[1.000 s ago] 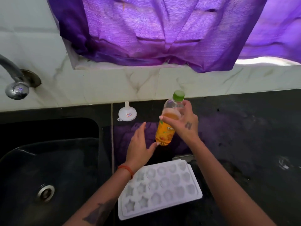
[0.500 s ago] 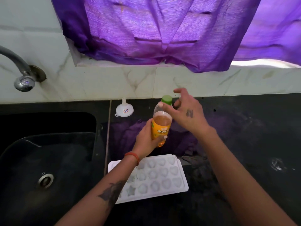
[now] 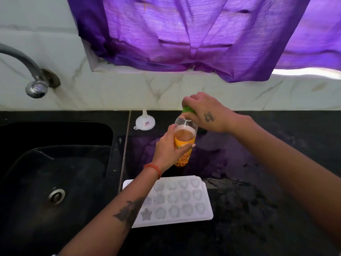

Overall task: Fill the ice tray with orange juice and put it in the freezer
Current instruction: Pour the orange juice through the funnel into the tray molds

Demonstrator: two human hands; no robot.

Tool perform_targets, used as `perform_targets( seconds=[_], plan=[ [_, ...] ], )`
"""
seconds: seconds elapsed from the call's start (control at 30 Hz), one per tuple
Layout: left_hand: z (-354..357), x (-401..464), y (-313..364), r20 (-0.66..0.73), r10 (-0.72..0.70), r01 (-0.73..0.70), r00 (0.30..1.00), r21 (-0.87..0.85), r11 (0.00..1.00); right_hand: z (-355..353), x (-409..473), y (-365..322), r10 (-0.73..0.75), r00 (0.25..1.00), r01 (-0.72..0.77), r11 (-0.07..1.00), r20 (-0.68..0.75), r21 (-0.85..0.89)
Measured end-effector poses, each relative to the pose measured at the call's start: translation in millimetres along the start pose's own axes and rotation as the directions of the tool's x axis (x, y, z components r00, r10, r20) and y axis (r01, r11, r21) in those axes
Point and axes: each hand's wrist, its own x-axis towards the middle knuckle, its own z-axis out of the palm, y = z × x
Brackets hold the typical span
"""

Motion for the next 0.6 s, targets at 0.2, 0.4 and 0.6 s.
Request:
perform_targets(
  seconds=[0.2,0.4,0.6],
  plan=[
    [-2.5,1.2,2.7,0.056,0.005,-0.004,0.998,-0.025,1.0,-23.2,1.7,9.5,-0.037,0.987,0.033,0.999,0.156,0.026],
    [1.5,3.6,9.8,0.077,0.016,-0.011,0.997,-0.061,0.998,-24.7,1.8,5.2,0.108,0.984,-0.09,0.988,0.144,-0.123],
    [3.9,4.1,7.8,0.114,-0.007,0.018,0.993,-0.097,0.995,-21.5,-4.6,4.5,-0.054,0.99,0.074,0.985,0.129,-0.153]
  ],
)
